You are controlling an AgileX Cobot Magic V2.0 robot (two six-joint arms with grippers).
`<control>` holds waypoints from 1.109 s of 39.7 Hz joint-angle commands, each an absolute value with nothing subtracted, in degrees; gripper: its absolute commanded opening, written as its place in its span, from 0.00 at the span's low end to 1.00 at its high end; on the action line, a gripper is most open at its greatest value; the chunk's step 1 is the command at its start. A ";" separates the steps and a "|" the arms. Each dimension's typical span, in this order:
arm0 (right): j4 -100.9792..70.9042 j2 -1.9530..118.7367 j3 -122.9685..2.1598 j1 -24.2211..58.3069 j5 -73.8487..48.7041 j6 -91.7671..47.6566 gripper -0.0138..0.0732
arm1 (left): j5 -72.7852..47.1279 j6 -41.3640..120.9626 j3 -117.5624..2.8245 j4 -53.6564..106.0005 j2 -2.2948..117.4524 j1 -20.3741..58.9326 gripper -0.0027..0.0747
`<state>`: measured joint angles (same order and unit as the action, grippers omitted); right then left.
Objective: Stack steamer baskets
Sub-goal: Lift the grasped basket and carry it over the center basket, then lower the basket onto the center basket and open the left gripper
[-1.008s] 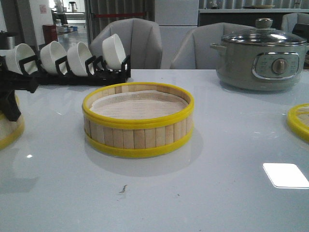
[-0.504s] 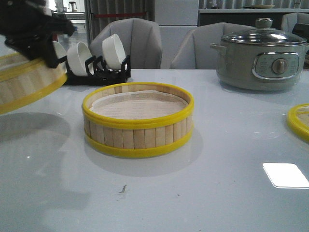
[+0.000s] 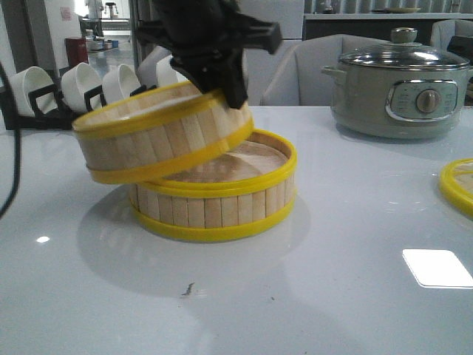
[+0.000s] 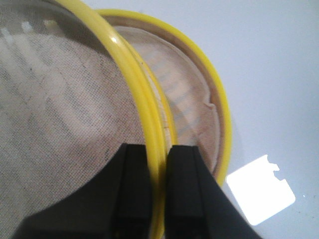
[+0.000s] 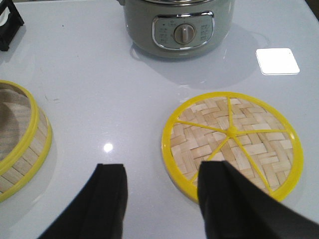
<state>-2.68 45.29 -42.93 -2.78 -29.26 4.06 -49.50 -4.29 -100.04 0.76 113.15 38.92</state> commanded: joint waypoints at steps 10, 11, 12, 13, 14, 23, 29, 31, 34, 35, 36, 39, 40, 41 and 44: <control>-2.64 45.07 -45.16 -2.82 -24.57 4.02 0.66 | -46.54 -3.99 -108.19 0.00 115.42 44.65 0.15; -2.64 45.07 -45.16 -2.82 -24.57 4.02 0.66 | -46.84 -3.99 -108.75 0.00 115.65 44.78 0.15; -2.64 45.07 -45.16 -2.82 -24.57 4.02 0.66 | -46.95 -3.99 -109.07 0.00 115.91 44.91 0.15; -2.64 45.07 -45.16 -2.82 -24.57 4.02 0.66 | -47.08 -3.99 -109.39 0.00 116.19 45.03 0.15; -2.64 45.07 -45.16 -2.82 -24.57 4.02 0.66 | -47.23 -3.99 -109.64 0.00 116.35 45.03 0.15; -2.64 45.07 -45.16 -2.82 -24.57 4.02 0.66 | -48.14 -3.99 -110.01 0.00 116.97 45.03 0.15; -2.64 45.07 -45.16 -2.82 -24.57 4.02 0.66 | -48.22 -3.99 -110.01 0.00 116.97 45.03 0.15; -2.64 45.07 -45.16 -2.82 -24.57 4.02 0.66 | -48.22 -3.99 -110.01 0.00 116.97 45.03 0.15; -2.64 45.07 -45.16 -2.82 -24.57 4.02 0.66 | -48.22 -3.99 -110.01 0.00 116.97 45.03 0.15; -2.64 45.07 -45.16 -2.82 -24.57 4.02 0.66 | -48.22 -3.99 -110.01 0.00 116.97 45.03 0.15; -2.64 45.07 -45.16 -2.82 -24.57 4.02 0.66 | -48.22 -3.99 -110.01 0.00 116.87 45.03 0.16; -2.64 45.07 -45.16 -2.82 -24.62 4.02 0.66 | -48.80 -3.99 -110.86 0.00 116.87 45.03 0.22; -2.64 45.07 -45.16 -2.82 -24.67 4.02 0.66 | -49.21 -3.99 -111.43 -0.31 116.87 45.03 0.25; -2.64 45.07 -45.16 -2.82 -24.67 4.02 0.66 | -49.52 -3.99 -111.92 -0.46 116.87 45.03 0.29; -2.64 45.07 -45.16 -2.82 -24.67 4.02 0.66 | -50.39 -3.99 -113.64 -1.62 116.87 45.03 0.41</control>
